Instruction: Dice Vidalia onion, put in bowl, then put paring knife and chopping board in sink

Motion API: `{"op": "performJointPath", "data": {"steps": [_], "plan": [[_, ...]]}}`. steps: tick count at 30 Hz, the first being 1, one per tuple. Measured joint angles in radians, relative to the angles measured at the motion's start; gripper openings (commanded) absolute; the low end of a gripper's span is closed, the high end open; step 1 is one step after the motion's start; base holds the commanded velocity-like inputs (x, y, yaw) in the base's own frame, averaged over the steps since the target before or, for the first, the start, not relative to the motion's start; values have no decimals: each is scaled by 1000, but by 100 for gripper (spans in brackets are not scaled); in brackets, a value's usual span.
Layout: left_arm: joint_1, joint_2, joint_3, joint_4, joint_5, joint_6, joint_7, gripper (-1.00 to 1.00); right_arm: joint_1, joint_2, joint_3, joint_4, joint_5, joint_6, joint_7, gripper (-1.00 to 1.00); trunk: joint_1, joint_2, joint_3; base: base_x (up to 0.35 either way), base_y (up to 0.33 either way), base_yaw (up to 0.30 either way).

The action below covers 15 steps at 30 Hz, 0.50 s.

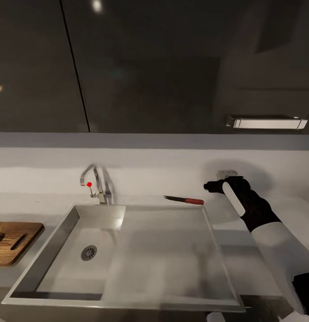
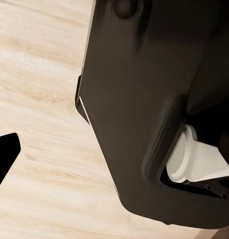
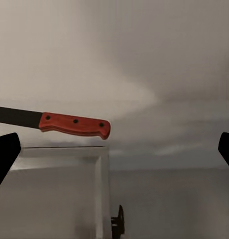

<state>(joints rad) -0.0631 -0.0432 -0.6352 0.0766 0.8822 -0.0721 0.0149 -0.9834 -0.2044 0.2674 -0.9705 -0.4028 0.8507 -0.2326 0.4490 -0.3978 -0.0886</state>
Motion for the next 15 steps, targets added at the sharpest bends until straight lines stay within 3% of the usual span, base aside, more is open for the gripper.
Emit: {"op": "performJointPath", "data": {"steps": [5, 15], "plan": [[0, 0, 0, 0, 0, 0, 0, 100, 0, 0, 0, 0, 0, 0, 0, 100, 0, 0, 0, 184, -37, 0], [0, 0, 0, 0, 0, -1, 0, 100, 0, 1, 0, 0, 16, 0, 0, 100, 0, 0, 0, 174, -155, 0]]}}
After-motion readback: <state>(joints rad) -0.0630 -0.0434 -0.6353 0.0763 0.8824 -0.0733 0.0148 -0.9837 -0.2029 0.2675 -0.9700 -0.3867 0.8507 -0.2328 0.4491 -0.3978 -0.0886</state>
